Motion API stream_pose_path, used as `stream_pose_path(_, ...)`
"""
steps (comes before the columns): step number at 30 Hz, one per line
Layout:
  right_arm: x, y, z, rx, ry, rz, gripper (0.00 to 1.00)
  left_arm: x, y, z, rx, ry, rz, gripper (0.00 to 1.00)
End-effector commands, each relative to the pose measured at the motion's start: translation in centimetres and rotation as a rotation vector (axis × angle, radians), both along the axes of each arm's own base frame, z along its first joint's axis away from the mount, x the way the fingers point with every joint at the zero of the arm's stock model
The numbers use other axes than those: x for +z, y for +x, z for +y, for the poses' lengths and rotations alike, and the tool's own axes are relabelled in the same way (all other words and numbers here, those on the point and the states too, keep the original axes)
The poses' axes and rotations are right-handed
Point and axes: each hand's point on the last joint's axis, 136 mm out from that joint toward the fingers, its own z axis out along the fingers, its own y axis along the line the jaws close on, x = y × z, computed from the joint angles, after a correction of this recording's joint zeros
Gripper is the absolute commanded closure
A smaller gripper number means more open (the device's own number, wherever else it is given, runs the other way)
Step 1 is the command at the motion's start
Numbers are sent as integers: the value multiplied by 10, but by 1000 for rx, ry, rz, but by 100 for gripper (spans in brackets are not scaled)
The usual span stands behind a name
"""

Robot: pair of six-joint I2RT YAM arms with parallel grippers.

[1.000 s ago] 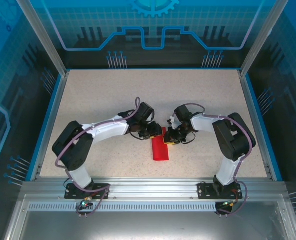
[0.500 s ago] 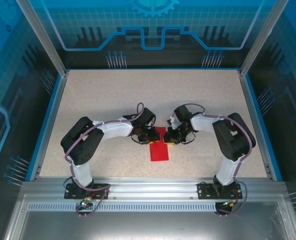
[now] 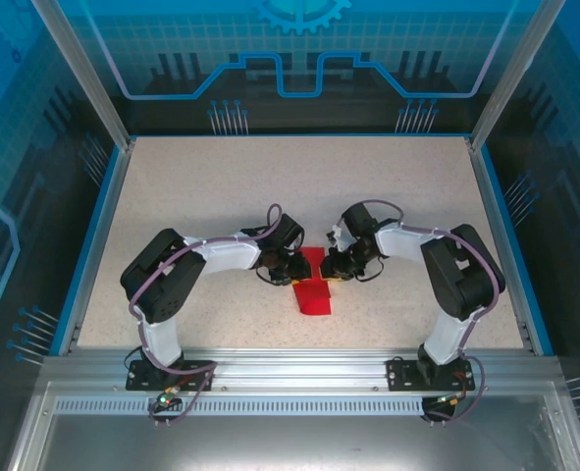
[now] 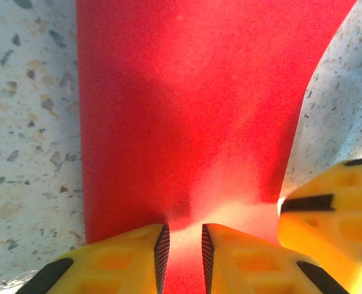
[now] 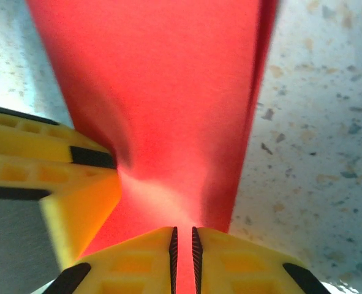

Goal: Fold a paper plane with a square sheet of paper (fold left side to right side)

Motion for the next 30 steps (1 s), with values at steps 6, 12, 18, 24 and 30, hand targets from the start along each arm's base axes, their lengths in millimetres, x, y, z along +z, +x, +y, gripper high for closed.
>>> stream_pose_path(6, 27, 35, 28, 2, 71, -72, 84, -27, -19, 13, -2, 82, 63, 73)
stream_pose_path(12, 10, 44, 37, -15, 73, -41, 84, -24, -18, 9, -8, 73, 56, 73)
stream_pose_path(18, -9, 43, 37, -5, 17, -15, 84, -22, -17, 7, -17, 67, 47, 73)
stream_pose_path(24, -43, 32, 15, -36, -130, 68, 85, -6, -17, 5, -43, 31, -1, 71)
stream_pose_path(30, -52, 26, 5, -34, -187, 85, 86, 27, -15, 11, -34, -41, -74, 65)
